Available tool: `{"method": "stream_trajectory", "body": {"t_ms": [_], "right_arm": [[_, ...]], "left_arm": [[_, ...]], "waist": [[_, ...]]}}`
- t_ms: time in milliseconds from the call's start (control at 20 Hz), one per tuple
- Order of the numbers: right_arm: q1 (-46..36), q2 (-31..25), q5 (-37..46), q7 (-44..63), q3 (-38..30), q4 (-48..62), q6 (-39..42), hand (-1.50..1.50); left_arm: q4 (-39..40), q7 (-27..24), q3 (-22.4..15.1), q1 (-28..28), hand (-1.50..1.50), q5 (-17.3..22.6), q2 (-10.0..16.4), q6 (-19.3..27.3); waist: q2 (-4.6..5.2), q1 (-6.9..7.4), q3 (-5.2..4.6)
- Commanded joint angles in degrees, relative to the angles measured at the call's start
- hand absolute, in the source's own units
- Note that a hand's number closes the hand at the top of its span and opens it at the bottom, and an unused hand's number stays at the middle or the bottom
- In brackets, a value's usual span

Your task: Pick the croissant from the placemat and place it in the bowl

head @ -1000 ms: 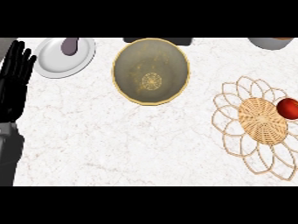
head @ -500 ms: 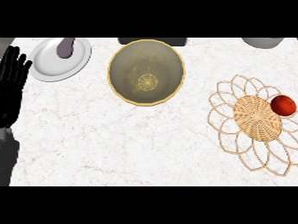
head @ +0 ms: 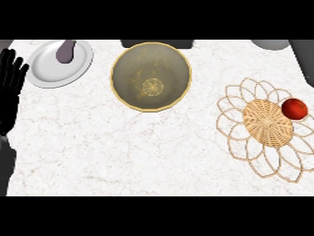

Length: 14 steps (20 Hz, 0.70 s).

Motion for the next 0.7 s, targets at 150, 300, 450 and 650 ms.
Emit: {"method": "stream_trajectory", "body": {"t_ms": [150, 300, 450, 650], "right_arm": [[3.08, 10.38, 0.25, 2.41, 2.35, -1.46, -1.61, 1.50], [5.35, 11.69, 1.13, 3.62, 3.96, -3.63, -2.15, 1.50], [6.23, 15.61, 4.09, 8.00, 5.65, -2.44, -11.47, 1.50], [9.57, 18.79, 4.37, 14.74, 5.21, -0.70, -15.23, 1.50]], "left_arm": [[0.97, 0.60, 0.35, -1.36, 0.00, -0.62, -0.13, 1.03], [0.78, 1.36, 2.20, -1.33, 0.00, 1.35, 2.06, -1.35], [-0.72, -0.69, -0.98, 0.76, 0.00, -0.75, -1.14, -0.33], [-1.29, 0.80, 1.05, 0.03, 0.00, 0.58, 0.41, -0.56]], "waist": [[0.16, -0.48, 0.02], [-0.02, -0.86, 0.02], [0.44, 0.31, 0.01], [0.31, 0.12, 0.02]]}}
